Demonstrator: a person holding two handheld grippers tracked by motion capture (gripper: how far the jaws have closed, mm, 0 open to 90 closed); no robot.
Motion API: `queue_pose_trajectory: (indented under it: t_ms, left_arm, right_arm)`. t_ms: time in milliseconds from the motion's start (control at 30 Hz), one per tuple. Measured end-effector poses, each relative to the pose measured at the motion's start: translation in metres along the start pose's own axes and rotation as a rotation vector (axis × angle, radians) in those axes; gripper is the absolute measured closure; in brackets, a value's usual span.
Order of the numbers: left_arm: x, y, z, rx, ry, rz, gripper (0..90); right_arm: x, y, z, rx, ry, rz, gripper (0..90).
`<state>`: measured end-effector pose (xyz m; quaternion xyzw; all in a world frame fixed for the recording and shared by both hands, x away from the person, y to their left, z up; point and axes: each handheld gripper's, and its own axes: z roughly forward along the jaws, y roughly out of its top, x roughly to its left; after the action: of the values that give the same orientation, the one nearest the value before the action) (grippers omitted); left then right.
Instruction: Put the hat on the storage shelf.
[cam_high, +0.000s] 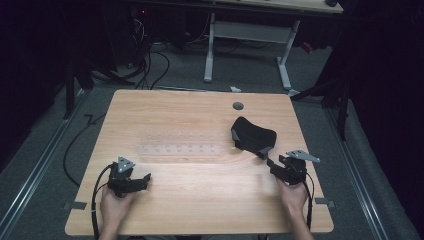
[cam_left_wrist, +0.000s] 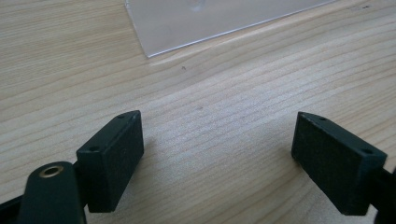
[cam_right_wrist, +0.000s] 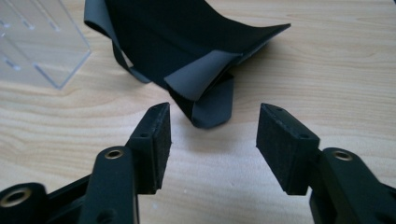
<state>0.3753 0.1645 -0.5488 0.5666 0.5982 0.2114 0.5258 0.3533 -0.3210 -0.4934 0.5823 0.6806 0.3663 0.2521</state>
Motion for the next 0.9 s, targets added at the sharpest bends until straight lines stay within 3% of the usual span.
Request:
queue_pose_trajectory:
  t_ms: [433,667,900]
  left_arm:
    - [0.000,0.000,0.000,-0.001,0.000,-0.001,17.3]
    - [0.000,0.000,0.000,0.000,0.000,-0.001,17.3]
    - [0.000,0.000,0.000,-0.001,0.001,-0.001,17.3]
  right_arm:
    - [0.002,0.022,0.022,0.008,-0.001,0.054,35.7]
    - [0.001,0.024,0.037,0.029,-0.004,0.081,35.1]
    - [0.001,0.028,0.052,0.048,-0.009,0.074,37.0]
